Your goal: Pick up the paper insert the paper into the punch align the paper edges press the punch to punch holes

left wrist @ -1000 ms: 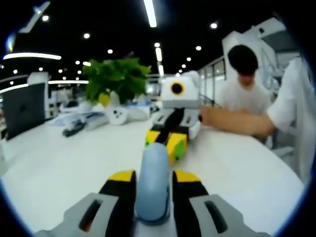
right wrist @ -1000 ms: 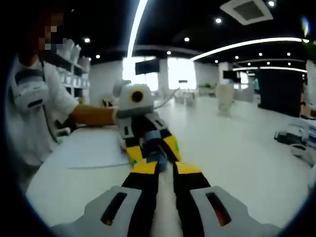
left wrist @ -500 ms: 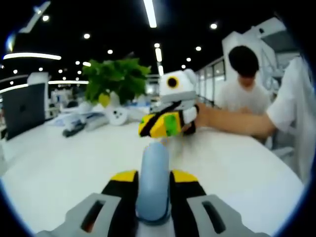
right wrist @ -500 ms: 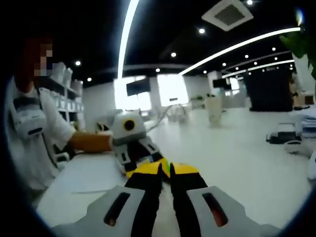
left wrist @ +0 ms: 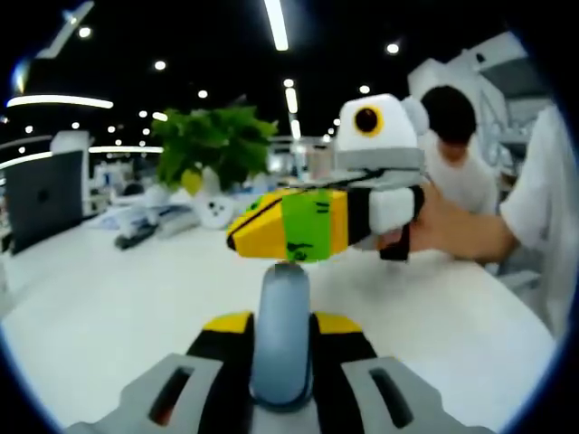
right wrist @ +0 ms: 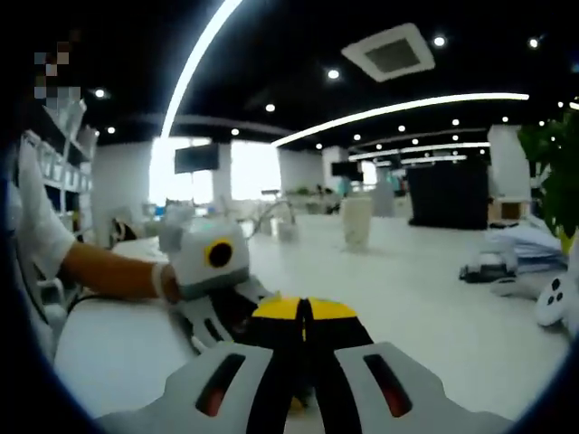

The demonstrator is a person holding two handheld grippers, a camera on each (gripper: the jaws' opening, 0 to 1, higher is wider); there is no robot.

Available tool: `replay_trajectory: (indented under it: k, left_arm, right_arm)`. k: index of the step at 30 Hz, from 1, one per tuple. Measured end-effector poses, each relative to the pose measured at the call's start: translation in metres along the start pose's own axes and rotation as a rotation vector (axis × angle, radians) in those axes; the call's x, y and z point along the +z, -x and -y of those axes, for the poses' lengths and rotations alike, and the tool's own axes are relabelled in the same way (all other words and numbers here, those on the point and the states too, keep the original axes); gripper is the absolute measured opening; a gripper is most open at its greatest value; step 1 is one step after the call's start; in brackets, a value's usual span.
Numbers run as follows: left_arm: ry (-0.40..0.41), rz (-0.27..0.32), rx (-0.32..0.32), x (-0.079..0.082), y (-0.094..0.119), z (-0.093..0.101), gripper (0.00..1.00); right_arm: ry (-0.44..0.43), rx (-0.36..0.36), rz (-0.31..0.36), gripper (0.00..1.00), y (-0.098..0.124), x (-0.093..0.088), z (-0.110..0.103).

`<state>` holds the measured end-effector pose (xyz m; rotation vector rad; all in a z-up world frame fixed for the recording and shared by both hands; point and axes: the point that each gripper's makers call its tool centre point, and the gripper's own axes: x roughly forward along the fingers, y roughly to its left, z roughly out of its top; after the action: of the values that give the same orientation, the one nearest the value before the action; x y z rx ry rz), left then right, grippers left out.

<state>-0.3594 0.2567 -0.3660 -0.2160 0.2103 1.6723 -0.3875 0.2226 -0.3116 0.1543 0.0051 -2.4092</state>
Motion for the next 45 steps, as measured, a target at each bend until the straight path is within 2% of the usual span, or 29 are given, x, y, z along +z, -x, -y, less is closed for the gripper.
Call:
replay_trajectory:
  k: [2, 4, 9, 11, 15, 16, 17, 20, 23, 24, 26, 27, 33, 35, 37, 41, 42, 43, 45]
  left_arm:
    - [0.008, -0.002, 0.000, 0.000, 0.000, -0.001, 0.26]
    - [0.005, -0.001, 0.002, 0.000, 0.000, -0.002, 0.26]
    - [-0.001, -0.002, 0.001, 0.000, 0.000, -0.003, 0.26]
    - [-0.002, -0.001, 0.001, 0.000, 0.000, -0.003, 0.26]
    - [-0.004, -0.001, 0.002, 0.000, 0.000, -0.004, 0.26]
    - [-0.004, -0.001, 0.001, 0.000, 0.000, -0.004, 0.26]
    - [-0.006, -0.002, 0.002, 0.000, 0.000, -0.005, 0.26]
    - [-0.005, -0.002, 0.001, 0.000, 0.000, -0.005, 0.26]
    - [-0.009, -0.004, 0.001, 0.000, 0.000, -0.005, 0.26]
    - [-0.009, -0.004, 0.001, 0.000, 0.000, -0.005, 0.26]
    - [-0.005, -0.003, 0.000, 0.000, 0.000, -0.005, 0.26]
    - [-0.004, -0.004, 0.000, 0.000, 0.000, -0.005, 0.26]
    - [-0.003, -0.003, 0.000, 0.000, 0.000, -0.005, 0.26]
    - [-0.003, -0.003, 0.000, 0.000, 0.000, -0.004, 0.26]
    - [-0.001, -0.003, 0.000, 0.000, 0.000, -0.004, 0.26]
    - [0.004, -0.004, -0.001, 0.000, 0.000, -0.004, 0.26]
    - [0.006, -0.003, -0.002, 0.001, 0.000, -0.004, 0.26]
    - [0.005, -0.004, -0.003, 0.000, 0.000, -0.004, 0.26]
    - [0.006, -0.003, -0.002, 0.000, 0.001, -0.004, 0.26]
  right_arm:
    - [-0.007, -0.011, 0.008, 0.04, 0.007, 0.002, 0.004]
    - [0.043, -0.025, -0.010, 0.04, 0.009, 0.001, 0.005]
    - [0.057, -0.053, -0.065, 0.03, 0.010, -0.001, 0.004]
    - [0.106, -0.081, -0.097, 0.03, 0.006, -0.002, 0.005]
    - [0.128, -0.122, -0.107, 0.02, 0.008, -0.009, 0.007]
    - [0.108, -0.116, -0.092, 0.02, 0.009, -0.011, 0.009]
    - [0.036, -0.109, -0.080, 0.02, 0.011, -0.013, 0.009]
    - [0.063, -0.115, -0.117, 0.01, 0.009, -0.023, 0.014]
    - [-0.008, -0.116, -0.143, 0.01, 0.009, -0.034, 0.013]
    - [-0.048, -0.112, -0.121, 0.01, 0.009, -0.033, 0.015]
    - [-0.066, -0.106, -0.122, 0.01, 0.008, -0.036, 0.017]
    - [-0.086, -0.103, -0.112, 0.01, 0.009, -0.035, 0.016]
    - [-0.071, -0.106, -0.107, 0.02, 0.010, -0.032, 0.014]
    - [-0.011, -0.117, -0.097, 0.02, 0.010, -0.025, 0.013]
    - [-0.004, -0.103, -0.052, 0.02, 0.010, -0.011, 0.009]
    - [0.026, -0.097, -0.063, 0.03, 0.005, 0.001, 0.004]
    - [0.025, -0.063, -0.038, 0.03, 0.003, 0.007, -0.001]
    - [-0.019, -0.052, -0.047, 0.03, 0.003, 0.008, -0.002]
    - [-0.073, 0.037, 0.017, 0.04, 0.002, 0.022, -0.009]
